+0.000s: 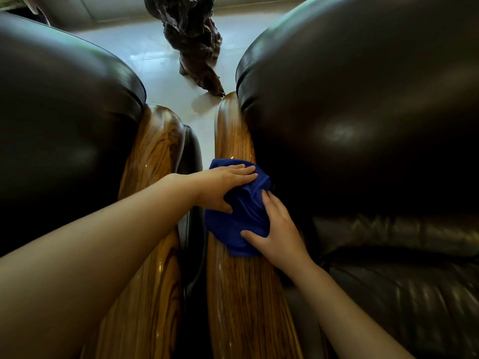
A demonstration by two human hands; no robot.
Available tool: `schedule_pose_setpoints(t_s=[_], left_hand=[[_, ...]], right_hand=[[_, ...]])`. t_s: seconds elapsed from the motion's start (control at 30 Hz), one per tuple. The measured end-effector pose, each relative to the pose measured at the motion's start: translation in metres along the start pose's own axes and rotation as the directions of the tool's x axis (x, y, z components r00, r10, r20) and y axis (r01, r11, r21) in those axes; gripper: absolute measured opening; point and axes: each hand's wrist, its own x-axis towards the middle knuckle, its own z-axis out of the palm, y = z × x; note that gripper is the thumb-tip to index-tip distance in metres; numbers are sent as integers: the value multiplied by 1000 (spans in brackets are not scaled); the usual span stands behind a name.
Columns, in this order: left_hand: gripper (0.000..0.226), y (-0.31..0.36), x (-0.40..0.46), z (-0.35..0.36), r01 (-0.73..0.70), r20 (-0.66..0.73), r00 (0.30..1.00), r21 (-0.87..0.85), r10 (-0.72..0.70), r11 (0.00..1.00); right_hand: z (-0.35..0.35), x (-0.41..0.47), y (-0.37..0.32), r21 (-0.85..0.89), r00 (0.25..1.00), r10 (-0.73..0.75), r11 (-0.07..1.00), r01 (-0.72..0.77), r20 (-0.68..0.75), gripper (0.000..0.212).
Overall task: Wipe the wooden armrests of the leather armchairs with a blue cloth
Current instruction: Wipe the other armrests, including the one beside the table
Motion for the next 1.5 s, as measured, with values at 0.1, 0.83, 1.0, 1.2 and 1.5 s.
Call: schedule_pose_setpoints(t_s=[0.1, 0.83, 1.0, 1.2, 1.5], left_hand=[[84, 5, 1, -4, -16, 31, 999, 51, 14, 999], [17, 87, -78, -8, 86, -67, 992, -225, -104, 971], [20, 124, -120, -69, 43, -169, 980, -334, -105, 942], [24, 216, -169, -161, -75, -295, 955, -349, -33, 934], [24, 425, -178, -251, -276, -352, 916, -204, 192, 939]], right_hand=[[6, -5, -4, 11, 997, 47, 999, -46, -53, 86], [-101, -58, -52, -86, 965, 143, 988, -127, 220, 28], [-173, -89, -93, -53, 961, 131, 991, -122, 244, 28], [-294, -166, -160, -112, 992, 92, 990, -82, 90, 21], [-470, -332, -164, -128, 989, 79, 987, -95, -125, 30]])
